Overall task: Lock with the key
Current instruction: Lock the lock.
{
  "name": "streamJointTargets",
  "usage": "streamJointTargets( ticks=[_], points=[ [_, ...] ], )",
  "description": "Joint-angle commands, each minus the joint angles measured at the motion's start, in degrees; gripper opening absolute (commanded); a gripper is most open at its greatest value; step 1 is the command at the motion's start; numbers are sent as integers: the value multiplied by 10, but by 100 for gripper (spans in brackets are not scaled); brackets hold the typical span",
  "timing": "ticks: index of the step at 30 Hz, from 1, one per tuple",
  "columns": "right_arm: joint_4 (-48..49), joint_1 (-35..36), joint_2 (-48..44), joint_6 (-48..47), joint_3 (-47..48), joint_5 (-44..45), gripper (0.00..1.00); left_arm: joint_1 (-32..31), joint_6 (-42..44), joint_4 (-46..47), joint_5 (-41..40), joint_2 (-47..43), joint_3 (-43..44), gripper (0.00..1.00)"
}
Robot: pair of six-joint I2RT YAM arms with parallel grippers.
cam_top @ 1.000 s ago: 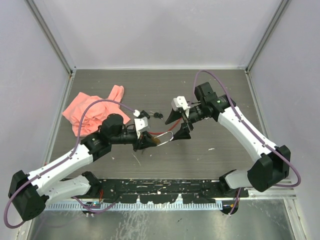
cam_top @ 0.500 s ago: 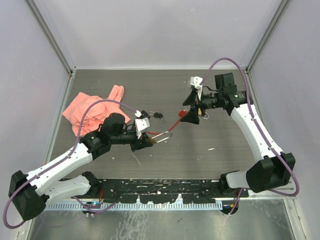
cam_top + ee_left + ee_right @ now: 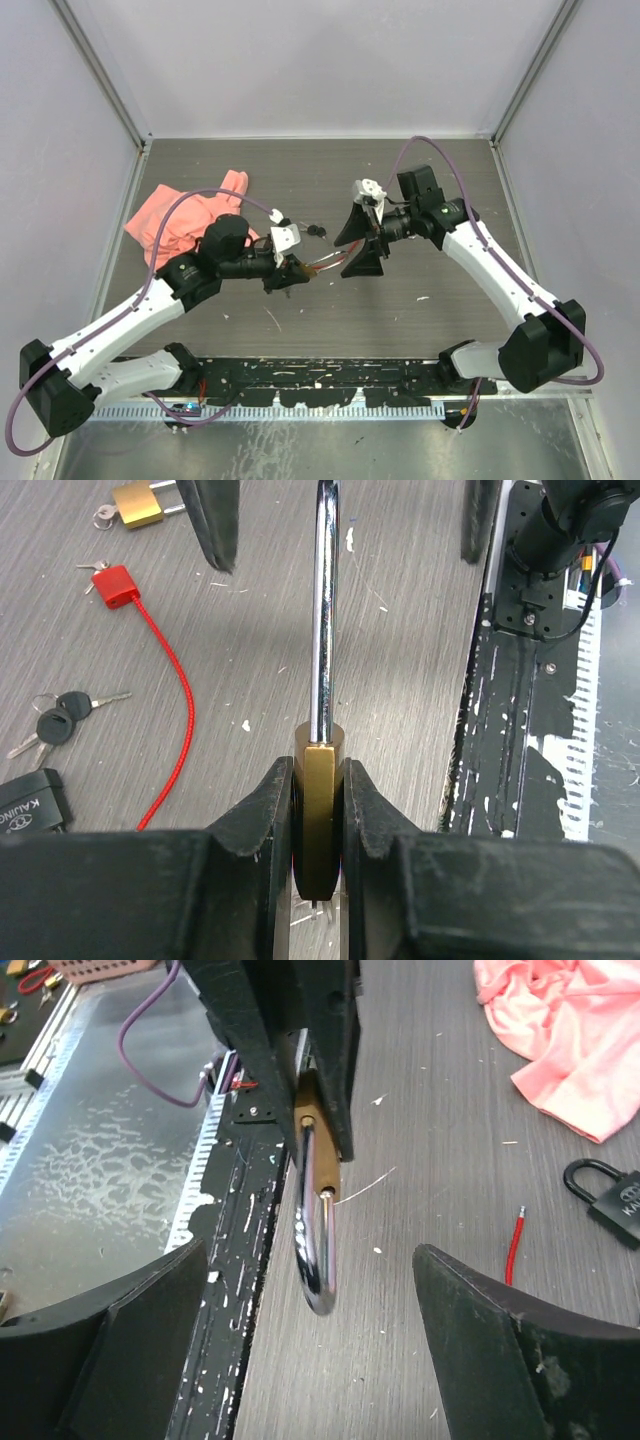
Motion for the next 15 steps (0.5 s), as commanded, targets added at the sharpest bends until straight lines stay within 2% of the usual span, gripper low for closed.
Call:
streamJointTargets(
  ticks=[1, 7, 12, 15],
  points=[
    [-17, 33, -2, -74, 16, 0, 85, 1, -9, 39, 37, 3, 52, 0],
    [-8, 51, 8, -77, 24, 10, 64, 0, -18, 39, 53, 11, 65, 0],
    [-6, 52, 3, -74, 30, 11, 37, 1, -18, 36, 54, 8, 63, 0],
    [-9, 52, 0, -73, 34, 14, 27, 1, -18, 35, 52, 6, 61, 0]
  ],
)
